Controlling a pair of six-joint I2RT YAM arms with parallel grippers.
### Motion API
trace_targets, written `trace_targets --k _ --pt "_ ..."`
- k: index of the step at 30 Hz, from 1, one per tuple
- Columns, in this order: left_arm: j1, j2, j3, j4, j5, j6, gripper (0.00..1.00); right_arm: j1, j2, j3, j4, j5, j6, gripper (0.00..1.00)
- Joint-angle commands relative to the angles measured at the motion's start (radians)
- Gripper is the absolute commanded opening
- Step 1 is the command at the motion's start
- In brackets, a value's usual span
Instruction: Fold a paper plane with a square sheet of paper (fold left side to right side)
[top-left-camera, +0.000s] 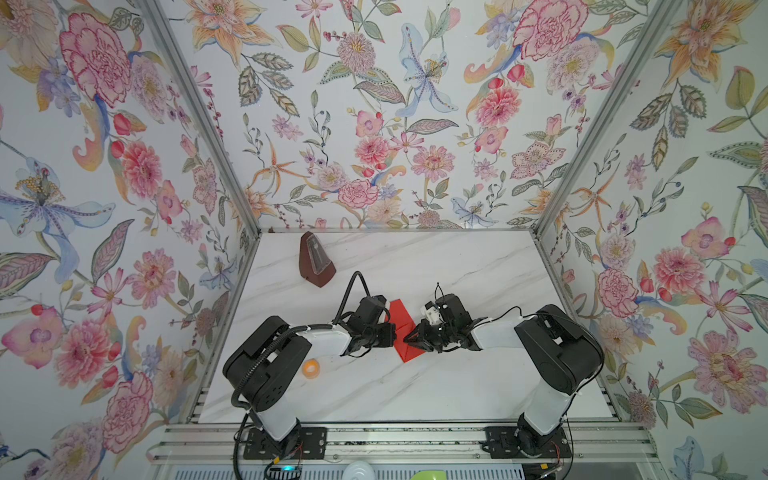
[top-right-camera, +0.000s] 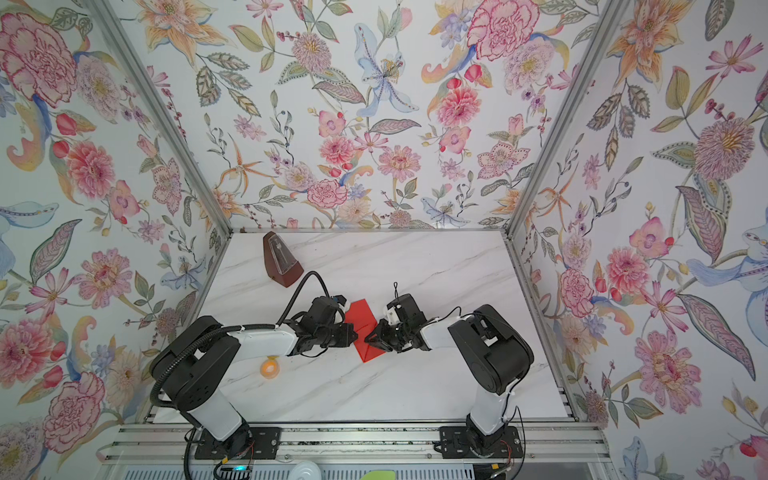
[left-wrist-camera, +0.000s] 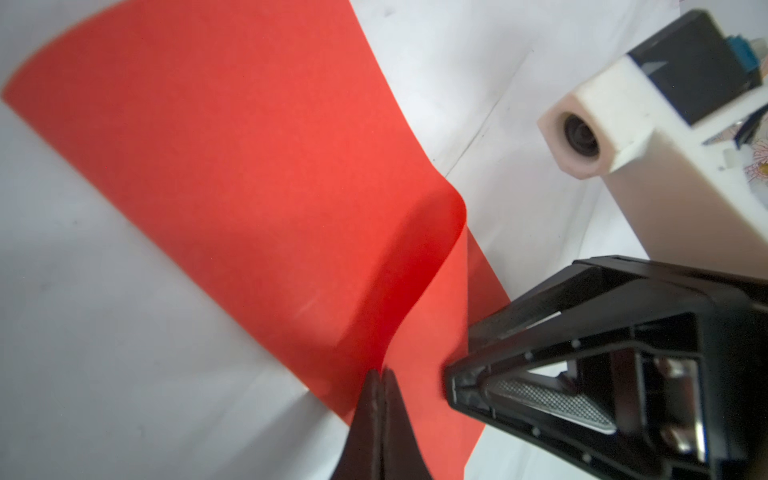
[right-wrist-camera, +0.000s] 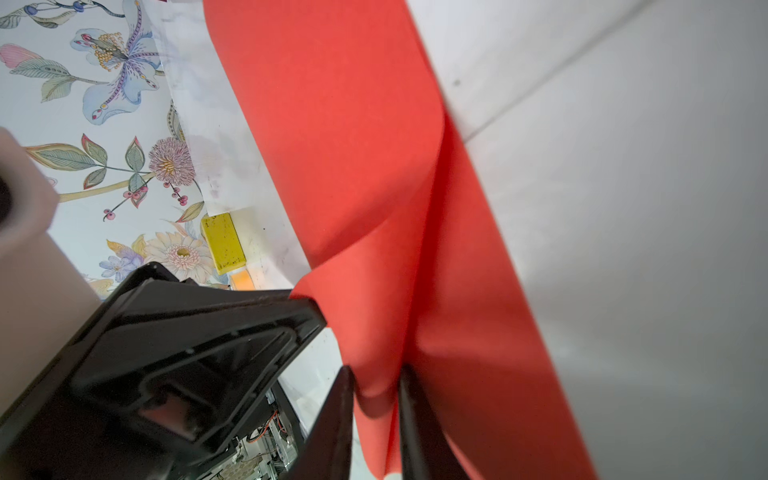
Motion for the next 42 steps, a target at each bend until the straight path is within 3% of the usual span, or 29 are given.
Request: trace_targets --k 1,30,37,42 --pt "0.014 0.011 0.018 -0.027 0.006 0.022 0.00 -0.003 0.043 -0.009 -0.118 0.054 -0.022 0.22" --pt "0.020 0.023 0.012 -0.060 -0.027 0.036 0.00 -0.001 0.062 0.000 -0.163 0.071 -0.038 0.11" --pt "0.032 -0.058 0.039 -0.147 -0.078 0.067 0.23 -0.002 0.066 0.000 -0.165 0.074 -0.038 0.10" --pt "0.040 -0.118 0.064 -0.210 -0.094 0.095 0.28 -0.003 0.066 0.000 -0.169 0.074 -0.038 0.10"
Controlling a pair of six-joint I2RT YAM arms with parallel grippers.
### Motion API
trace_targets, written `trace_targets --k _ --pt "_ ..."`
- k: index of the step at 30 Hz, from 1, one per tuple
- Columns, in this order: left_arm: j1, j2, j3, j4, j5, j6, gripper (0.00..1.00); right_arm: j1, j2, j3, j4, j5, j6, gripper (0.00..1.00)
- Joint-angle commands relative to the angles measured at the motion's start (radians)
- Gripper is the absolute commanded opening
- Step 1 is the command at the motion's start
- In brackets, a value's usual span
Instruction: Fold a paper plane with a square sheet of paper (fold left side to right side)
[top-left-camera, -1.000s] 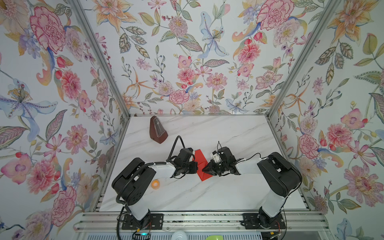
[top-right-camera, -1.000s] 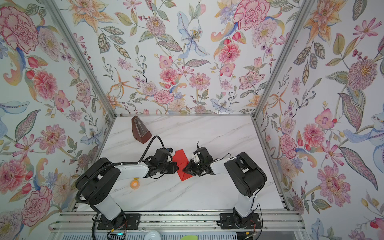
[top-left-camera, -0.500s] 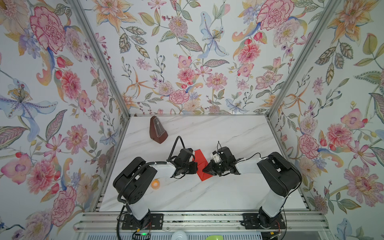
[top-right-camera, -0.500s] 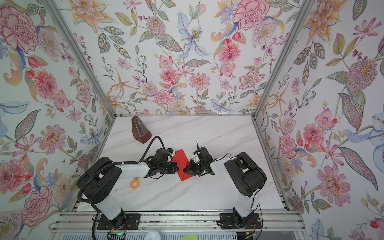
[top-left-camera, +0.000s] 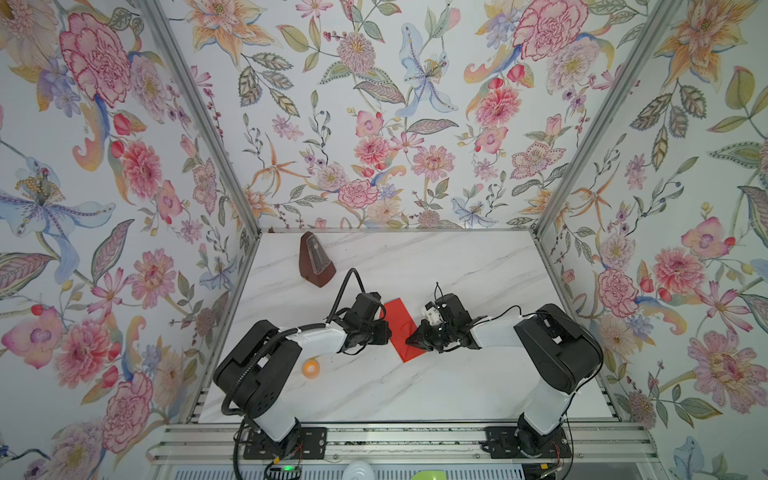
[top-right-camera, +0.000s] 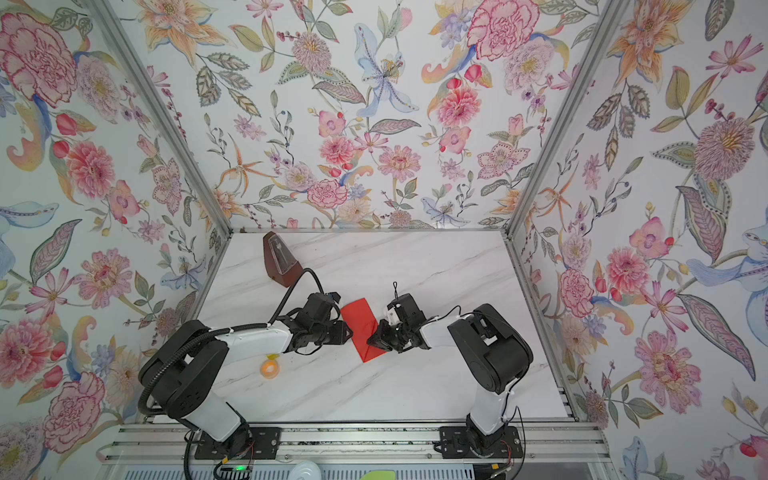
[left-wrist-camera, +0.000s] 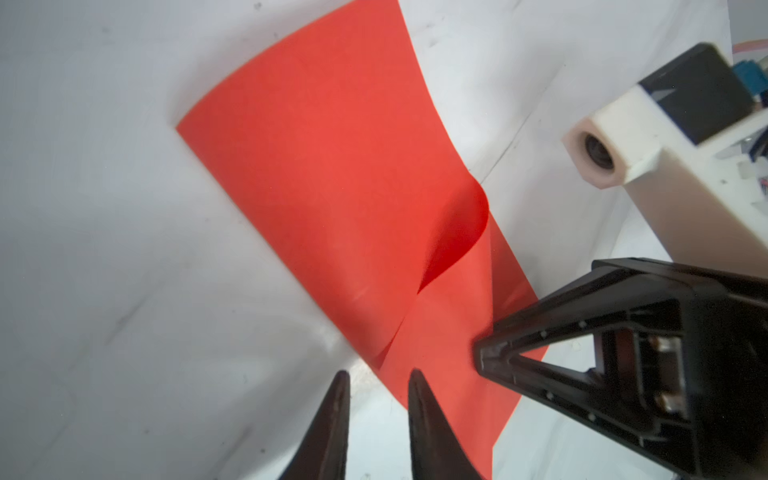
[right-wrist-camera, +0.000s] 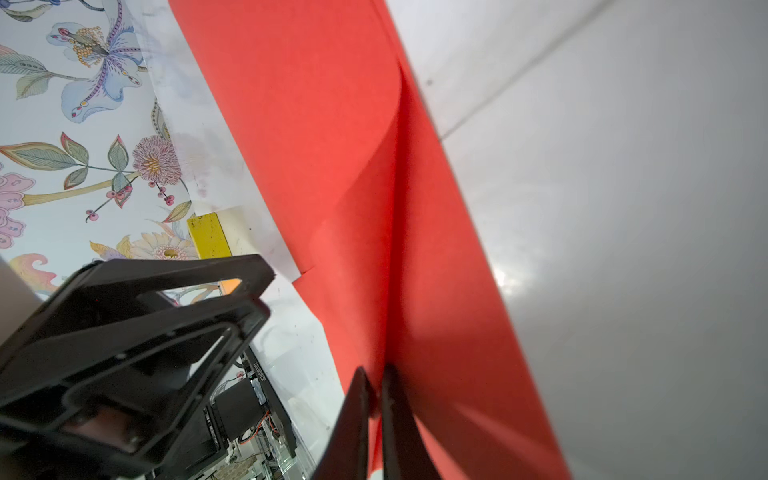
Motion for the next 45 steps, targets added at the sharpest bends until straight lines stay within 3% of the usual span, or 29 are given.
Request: trace_targets --k 1,10,26,33,45 --pt "0.009 -0.048 0.040 -0.066 -0.022 0.034 0.28 0.001 0.061 -0.013 -0.124 0.066 -0.015 0.10" --pt "-0.056 0.024 0.083 0.007 0.096 0.000 0.15 0.003 0.067 -0.008 -0.124 0.068 -0.014 0.10" --pt "-0.069 0.166 0.047 -0.012 -0.001 0.037 0.04 -0.001 0.024 -0.002 -0.153 0.072 -0.015 0.11" --pt "-0.069 0.174 0.040 -0.047 -0.018 0.071 0.02 -0.008 -0.086 0.058 -0.233 0.096 -0.044 0.21" --pt "-0.068 0.171 0.024 -0.038 -0.026 0.067 0.00 0.037 -0.002 0.161 -0.137 0.022 -0.007 0.10"
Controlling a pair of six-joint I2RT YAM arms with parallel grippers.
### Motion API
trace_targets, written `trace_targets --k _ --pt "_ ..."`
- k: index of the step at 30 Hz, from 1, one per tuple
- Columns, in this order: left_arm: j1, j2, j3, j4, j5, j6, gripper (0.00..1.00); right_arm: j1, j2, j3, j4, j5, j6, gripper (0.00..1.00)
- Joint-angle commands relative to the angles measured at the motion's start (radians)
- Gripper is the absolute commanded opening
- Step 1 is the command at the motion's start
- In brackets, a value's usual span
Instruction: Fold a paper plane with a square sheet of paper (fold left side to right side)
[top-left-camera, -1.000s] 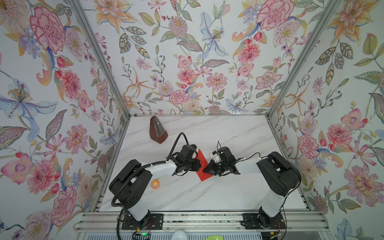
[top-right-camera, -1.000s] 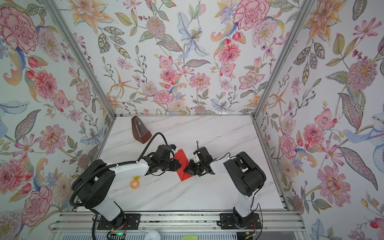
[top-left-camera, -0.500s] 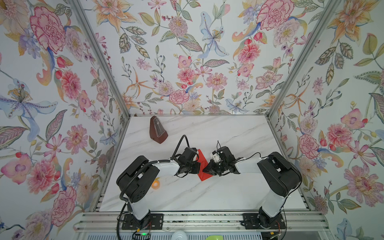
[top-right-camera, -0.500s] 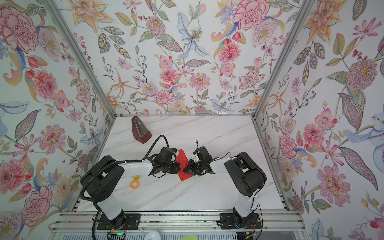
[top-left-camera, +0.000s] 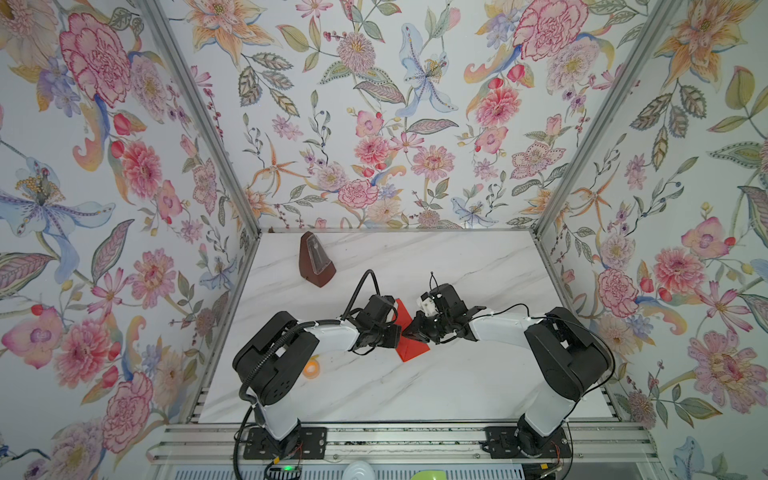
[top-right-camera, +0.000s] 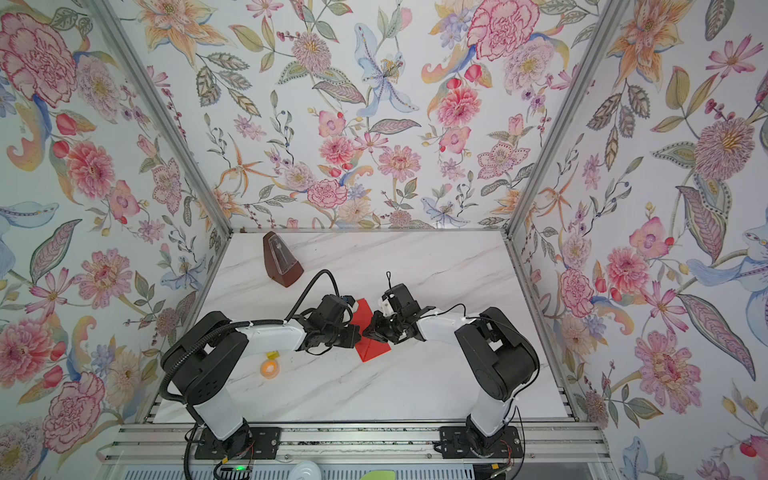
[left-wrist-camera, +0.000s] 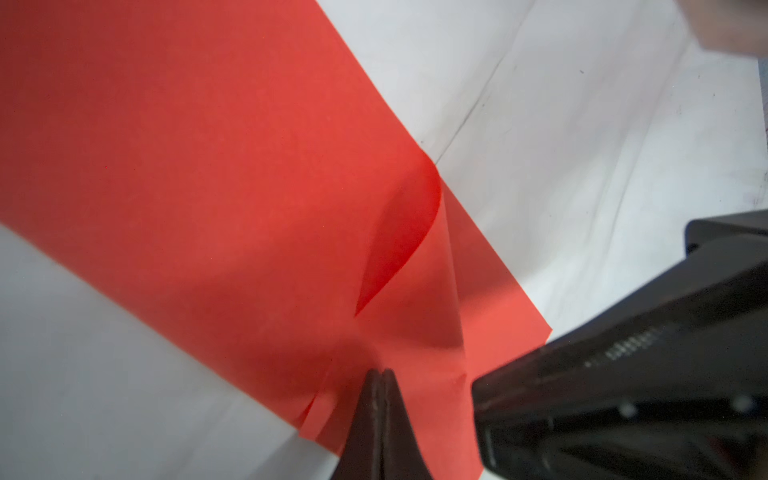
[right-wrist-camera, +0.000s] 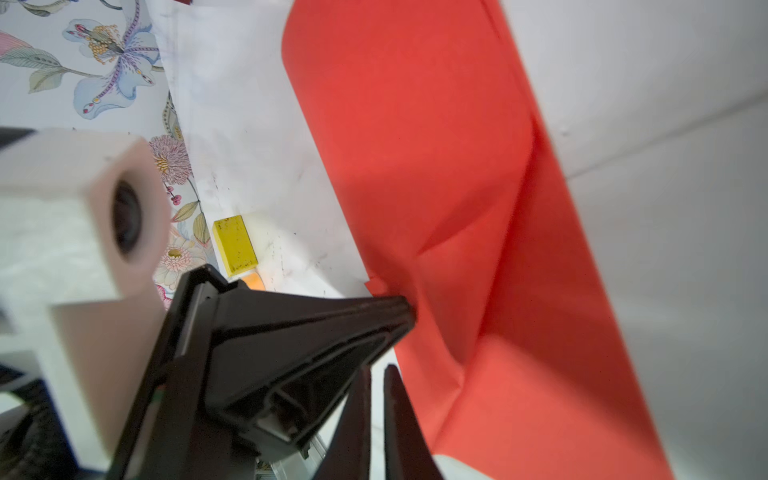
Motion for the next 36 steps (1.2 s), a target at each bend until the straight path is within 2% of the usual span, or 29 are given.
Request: trace_targets --k 1,11,27,31,36 --pt "0.002 0.035 -0.038 -0.072 -0.055 0.021 0.00 0.006 0.057 0.028 0.020 -0.021 0.011 0.09" --pt "0.007 0.042 -0.041 -0.090 -0.065 0.022 0.00 -0.014 0.119 -0.027 0.000 -0.003 -0.004 0.08" --pt "0.011 0.093 -0.050 -0.074 -0.028 0.047 0.00 -0.036 0.027 -0.195 -0.080 0.053 -0.049 0.07" --pt "0.011 0.109 -0.040 -0.062 0.007 0.104 0.00 -0.036 -0.020 -0.237 -0.102 0.057 -0.052 0.06" --pt "-0.008 0.123 0.002 -0.079 0.069 0.262 0.00 -0.042 -0.145 -0.205 -0.140 0.039 -0.106 0.07"
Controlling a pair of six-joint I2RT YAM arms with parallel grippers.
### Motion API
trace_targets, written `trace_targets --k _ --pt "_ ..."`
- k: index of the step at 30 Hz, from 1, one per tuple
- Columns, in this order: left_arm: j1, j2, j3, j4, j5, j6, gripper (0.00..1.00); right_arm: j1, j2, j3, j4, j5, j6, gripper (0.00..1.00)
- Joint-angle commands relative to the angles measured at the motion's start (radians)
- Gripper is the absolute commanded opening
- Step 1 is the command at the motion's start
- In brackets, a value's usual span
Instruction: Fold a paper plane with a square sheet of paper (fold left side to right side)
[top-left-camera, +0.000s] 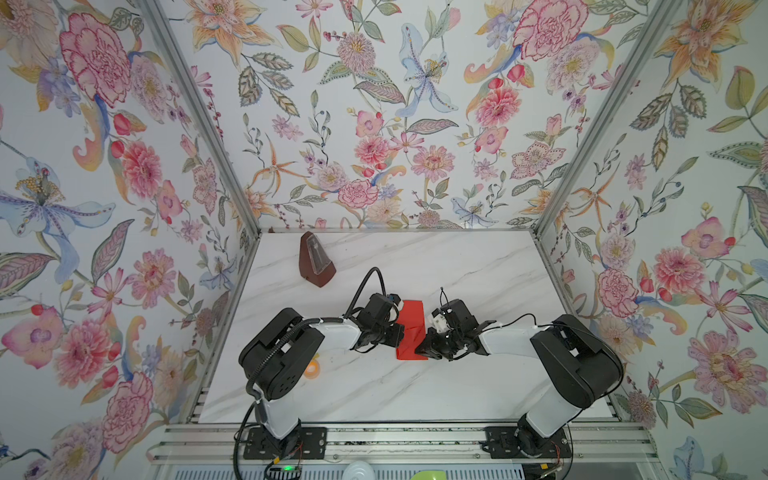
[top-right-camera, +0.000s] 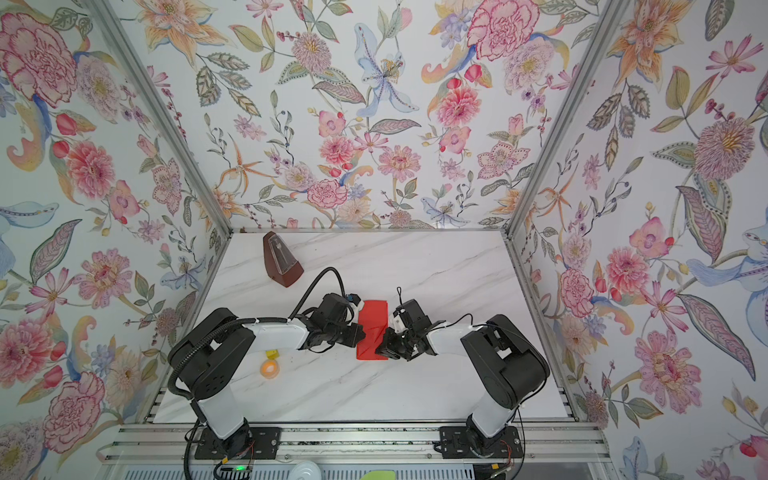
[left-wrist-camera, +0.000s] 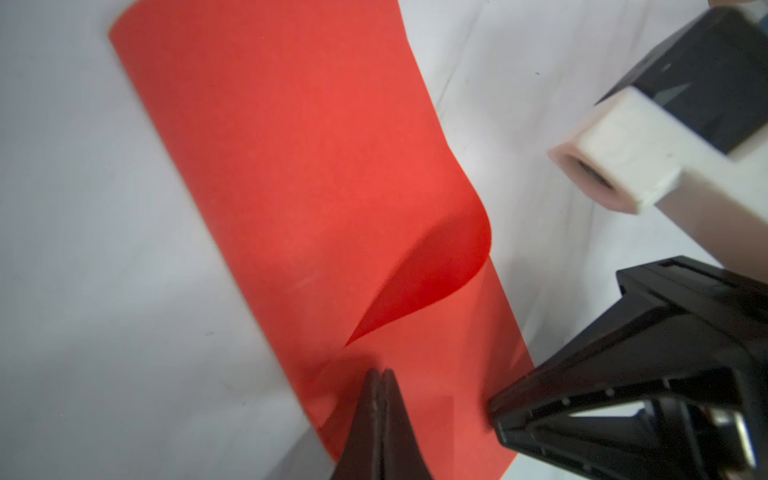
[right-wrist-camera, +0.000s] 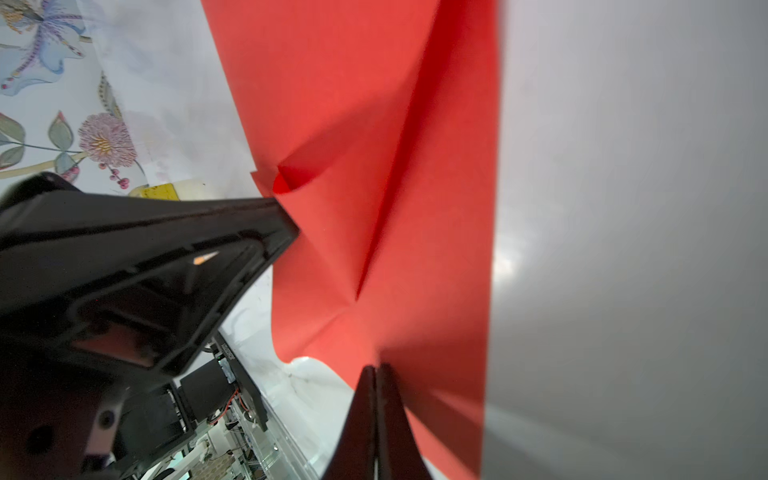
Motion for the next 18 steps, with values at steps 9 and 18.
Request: trace_targets --k 9,18 --pt "-0.036 0.098 0.025 -0.165 0.105 0.347 0.00 -0.016 -0.022 0.177 -0.277 -0.009 -0.245 0.08" --pt "-0.033 0.112 0.054 -0.217 0.116 0.459 0.00 -0.019 0.114 0.266 -0.322 -0.072 -0.325 0.08"
